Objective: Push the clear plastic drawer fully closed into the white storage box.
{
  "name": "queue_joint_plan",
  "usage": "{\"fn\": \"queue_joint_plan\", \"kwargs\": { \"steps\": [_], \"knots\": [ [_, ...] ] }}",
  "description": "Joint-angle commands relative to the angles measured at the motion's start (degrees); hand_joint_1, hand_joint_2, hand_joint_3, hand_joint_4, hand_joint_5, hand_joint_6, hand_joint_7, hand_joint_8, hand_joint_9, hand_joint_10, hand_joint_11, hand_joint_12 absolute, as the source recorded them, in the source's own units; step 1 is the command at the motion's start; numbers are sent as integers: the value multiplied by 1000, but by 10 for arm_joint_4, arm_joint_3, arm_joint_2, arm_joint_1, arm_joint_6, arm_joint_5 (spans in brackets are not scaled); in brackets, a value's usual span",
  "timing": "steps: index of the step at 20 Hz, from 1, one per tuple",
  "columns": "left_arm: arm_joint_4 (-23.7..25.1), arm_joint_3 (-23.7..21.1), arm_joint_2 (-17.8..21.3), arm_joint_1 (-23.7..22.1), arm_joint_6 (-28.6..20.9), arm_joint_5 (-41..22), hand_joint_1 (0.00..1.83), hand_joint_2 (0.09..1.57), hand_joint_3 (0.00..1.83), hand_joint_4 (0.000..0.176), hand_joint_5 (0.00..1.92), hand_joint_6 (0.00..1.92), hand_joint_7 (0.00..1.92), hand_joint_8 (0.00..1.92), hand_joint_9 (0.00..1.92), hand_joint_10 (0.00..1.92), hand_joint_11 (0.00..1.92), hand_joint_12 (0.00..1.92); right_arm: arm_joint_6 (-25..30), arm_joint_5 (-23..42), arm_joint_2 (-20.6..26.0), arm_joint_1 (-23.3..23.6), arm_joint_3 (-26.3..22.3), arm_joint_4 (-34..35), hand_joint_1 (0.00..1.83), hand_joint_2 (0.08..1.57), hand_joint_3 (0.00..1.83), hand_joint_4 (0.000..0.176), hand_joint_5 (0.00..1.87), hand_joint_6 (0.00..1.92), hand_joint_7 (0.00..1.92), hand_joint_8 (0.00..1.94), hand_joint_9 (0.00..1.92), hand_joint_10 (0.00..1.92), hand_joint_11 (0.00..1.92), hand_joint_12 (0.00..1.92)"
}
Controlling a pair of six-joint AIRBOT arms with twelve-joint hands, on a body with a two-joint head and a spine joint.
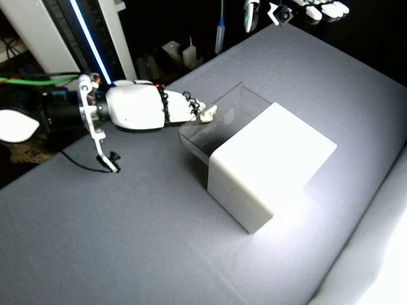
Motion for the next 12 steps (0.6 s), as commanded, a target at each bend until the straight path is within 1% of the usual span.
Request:
{"fn": "queue_joint_plan", "kwargs": {
  "steps": [1,2,3,4,5,6,7,8,9,10,11,12],
  "knots": [
    [2,4,1,-1,-3,-71,0,960,0,176,0,0,0,0,0,0,0,0,-11,48,2,10,4,28,0,1134,9,15,274,14,129,8,0,0,0,0],
    [2,4,1,-1,-3,-71,0,960,0,175,0,0,0,0,0,0,0,0,-20,39,2,14,7,31,0,1126,4,25,276,13,149,14,0,0,0,0],
    [2,4,1,-1,-3,-71,0,960,0,175,0,0,0,0,0,0,0,0,-27,35,1,16,9,35,0,1126,4,25,276,13,149,14,0,0,0,0],
    [2,4,1,-1,-3,-71,0,965,1,170,0,0,0,0,0,0,0,0,-31,33,1,17,9,37,0,1129,6,26,273,11,146,12,0,0,0,0],
    [2,4,1,-1,-4,-71,0,965,0,169,0,0,0,0,0,0,0,0,-33,31,-1,20,11,37,0,1131,6,22,276,12,140,8,0,0,0,0],
    [2,4,1,-1,-4,-71,0,960,0,173,0,0,0,0,0,0,0,0,-34,27,-3,23,14,37,0,1120,1,36,250,1,109,0,0,0,0,0],
    [2,4,1,-1,-5,-71,0,962,0,168,0,0,0,0,0,0,0,0,-35,23,-6,25,17,37,0,1117,0,40,241,0,106,0,0,0,0,0],
    [2,5,1,-1,-5,-71,0,962,0,168,0,0,0,0,0,0,0,0,-35,19,-8,27,20,38,0,1117,0,40,241,0,106,0,0,0,0,0],
    [2,5,1,-1,-5,-71,0,963,0,161,0,0,0,0,0,0,0,0,-37,14,-11,27,24,40,0,1094,0,30,229,0,93,0,0,0,0,0],
    [2,5,1,-1,-6,-71,0,960,0,161,0,0,0,0,0,0,0,0,-39,9,-14,27,29,43,0,1091,0,22,237,4,94,1,0,0,0,0],
    [2,5,1,-1,-6,-71,0,959,0,163,0,0,0,0,0,0,0,0,-45,4,-18,28,34,50,0,1079,0,32,236,3,98,3,0,0,0,0],
    [2,5,1,-1,-6,-71,0,954,0,164,0,0,0,0,0,0,0,0,-53,-1,-23,29,39,57,0,1076,0,35,247,8,116,10,0,0,0,0]
  ]
}}
